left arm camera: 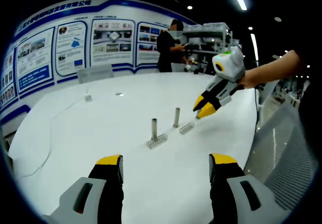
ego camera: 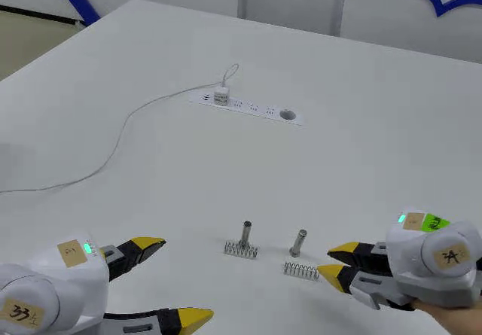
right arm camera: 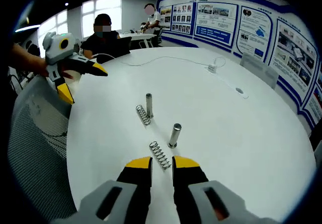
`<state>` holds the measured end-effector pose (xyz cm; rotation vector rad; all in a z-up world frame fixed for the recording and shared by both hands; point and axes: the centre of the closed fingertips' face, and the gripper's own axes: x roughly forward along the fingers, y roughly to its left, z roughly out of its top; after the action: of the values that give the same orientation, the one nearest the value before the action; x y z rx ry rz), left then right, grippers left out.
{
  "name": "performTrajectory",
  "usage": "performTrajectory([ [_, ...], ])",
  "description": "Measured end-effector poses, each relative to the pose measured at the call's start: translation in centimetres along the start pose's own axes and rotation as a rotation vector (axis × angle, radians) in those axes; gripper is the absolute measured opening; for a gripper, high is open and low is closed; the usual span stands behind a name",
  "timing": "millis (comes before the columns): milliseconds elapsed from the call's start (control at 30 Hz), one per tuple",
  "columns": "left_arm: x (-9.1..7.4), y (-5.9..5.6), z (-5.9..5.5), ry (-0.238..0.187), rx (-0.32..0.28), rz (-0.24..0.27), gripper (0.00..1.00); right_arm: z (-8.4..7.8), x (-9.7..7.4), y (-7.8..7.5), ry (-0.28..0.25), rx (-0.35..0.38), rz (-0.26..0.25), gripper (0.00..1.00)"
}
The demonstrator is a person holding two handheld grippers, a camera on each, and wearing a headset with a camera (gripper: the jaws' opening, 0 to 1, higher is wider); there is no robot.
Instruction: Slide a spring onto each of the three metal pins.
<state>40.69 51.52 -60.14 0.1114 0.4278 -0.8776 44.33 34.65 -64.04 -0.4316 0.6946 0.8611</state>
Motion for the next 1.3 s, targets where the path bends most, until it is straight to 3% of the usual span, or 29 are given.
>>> performTrajectory([
  [100, -0.1, 0.2, 0.0, -0.002, -0.006, 0.007, 0.71, -1.1, 1.0, 0.0, 0.062, -0.049, 0.010, 0.16],
  [433, -0.1, 0.5, -0.1, 0.001, -0.018, 0.018, 0.71, -1.3, 3.3, -0.3, 0.119, -0.118, 0.068, 0.18],
  [567, -0.1, 0.5, -0.1, 0.001, -0.025, 0.020, 0.71, -2.5, 3.6, -0.4, 0.178, -0.125, 0.099, 0.17],
  [633, -0.1, 0.5, -0.1, 0.002, -0.023, 0.021, 0.71, -2.3, 3.4, 0.6, 0.168, -0.094, 0.159, 0.15],
  [667, 0.0, 0.5, -0.2, 0.003, -0.023, 0.020, 0.71, -2.4, 3.4, 0.6, 0.169, -0.098, 0.164, 0.14],
  [1100, 0.1, 0.1, -0.4, 0.014, -0.017, 0.001, 0.70, -2.3, 3.3, 1.1, 0.186, -0.154, 0.155, 0.11],
  [1300, 0.1, 0.3, -0.4, 0.008, -0.031, 0.004, 0.69, -1.2, 2.4, 1.5, 0.151, -0.160, 0.153, 0.11],
])
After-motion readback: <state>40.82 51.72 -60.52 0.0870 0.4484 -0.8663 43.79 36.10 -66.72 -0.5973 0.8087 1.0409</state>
